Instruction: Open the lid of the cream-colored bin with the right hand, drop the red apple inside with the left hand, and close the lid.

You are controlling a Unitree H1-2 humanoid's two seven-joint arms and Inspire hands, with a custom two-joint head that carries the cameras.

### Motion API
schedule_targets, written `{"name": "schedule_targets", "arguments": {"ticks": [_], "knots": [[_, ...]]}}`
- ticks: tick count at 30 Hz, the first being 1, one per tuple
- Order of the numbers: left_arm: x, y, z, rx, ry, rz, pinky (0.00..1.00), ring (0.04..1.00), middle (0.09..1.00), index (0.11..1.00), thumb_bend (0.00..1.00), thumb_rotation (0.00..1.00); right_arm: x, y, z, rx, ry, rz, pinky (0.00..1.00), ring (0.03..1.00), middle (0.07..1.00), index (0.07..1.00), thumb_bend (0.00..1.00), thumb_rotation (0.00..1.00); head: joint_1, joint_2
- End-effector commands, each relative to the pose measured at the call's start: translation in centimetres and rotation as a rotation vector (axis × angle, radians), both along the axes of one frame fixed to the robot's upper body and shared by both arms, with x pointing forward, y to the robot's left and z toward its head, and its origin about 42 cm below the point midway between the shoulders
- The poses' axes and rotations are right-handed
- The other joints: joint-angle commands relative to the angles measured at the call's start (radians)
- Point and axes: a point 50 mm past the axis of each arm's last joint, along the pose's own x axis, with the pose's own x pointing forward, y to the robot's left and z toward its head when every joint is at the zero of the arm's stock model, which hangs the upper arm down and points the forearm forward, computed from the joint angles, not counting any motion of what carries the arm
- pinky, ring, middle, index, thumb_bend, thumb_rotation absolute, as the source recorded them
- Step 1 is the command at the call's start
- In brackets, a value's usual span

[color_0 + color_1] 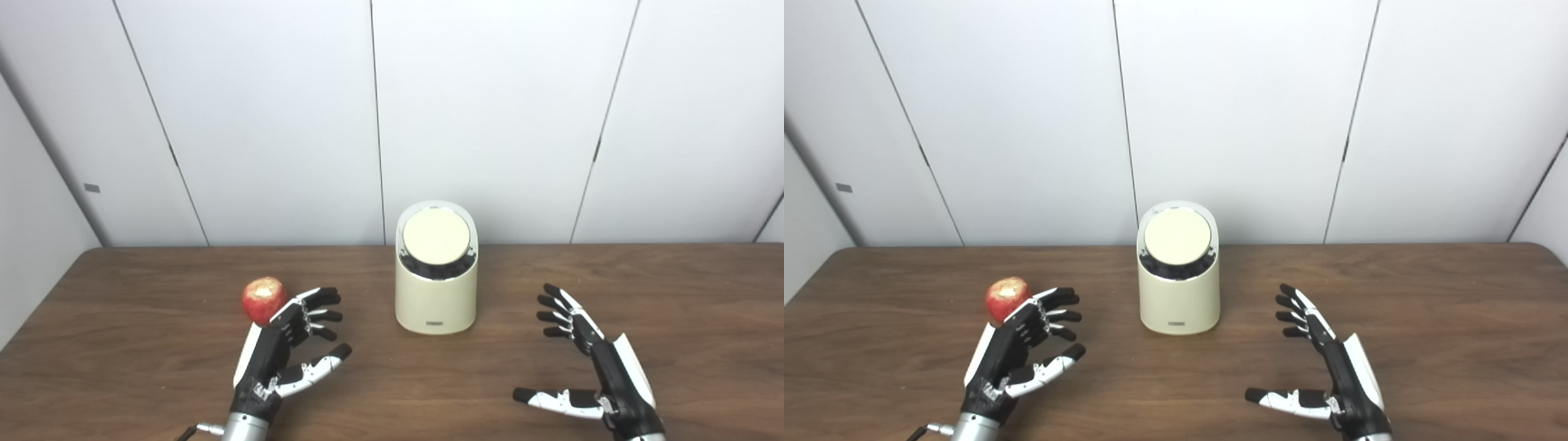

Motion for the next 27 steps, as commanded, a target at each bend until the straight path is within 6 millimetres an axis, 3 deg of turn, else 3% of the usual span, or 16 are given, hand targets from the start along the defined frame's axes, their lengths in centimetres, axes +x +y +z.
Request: {"name": "schedule_targets", "arguments": {"ticks": [1, 14, 16, 21, 27], "knots": [[-0.8, 0.3, -2.0, 0.000, 0.053, 0.012, 0.56, 0.688, 0.771, 0.782, 0.57, 0.00, -0.5, 0.7, -0.5, 0.025, 0.001, 0.005, 0.70, 0.796, 0.862, 0.893, 0.73, 0.06, 0.000, 0.000], [-0.9, 0.4, -2.1, -0.001, 0.056, 0.019, 0.58, 0.701, 0.776, 0.792, 0.58, 0.00, -0.4, 0.8, -0.4, 0.022, -0.006, 0.006, 0.70, 0.796, 0.859, 0.892, 0.73, 0.06, -0.005, -0.004], [-0.8, 0.4, -2.1, -0.002, 0.057, 0.020, 0.58, 0.700, 0.773, 0.791, 0.59, 0.00, -0.2, 1.0, -0.2, 0.020, -0.013, 0.004, 0.69, 0.795, 0.868, 0.897, 0.72, 0.11, -0.003, -0.008], [-0.5, 0.5, -2.3, -0.009, 0.058, 0.020, 0.57, 0.695, 0.773, 0.790, 0.59, 0.00, 1.8, 2.3, 2.3, 0.082, -0.053, 0.003, 0.69, 0.792, 0.868, 0.905, 0.73, 0.19, -0.016, -0.018], [-0.2, 0.4, -2.5, -0.009, 0.062, 0.023, 0.57, 0.702, 0.775, 0.791, 0.59, 0.00, 4.5, 2.9, 6.6, -0.014, -0.101, -0.017, 0.65, 0.794, 0.869, 0.902, 0.76, 0.26, -0.029, -0.028]]}}
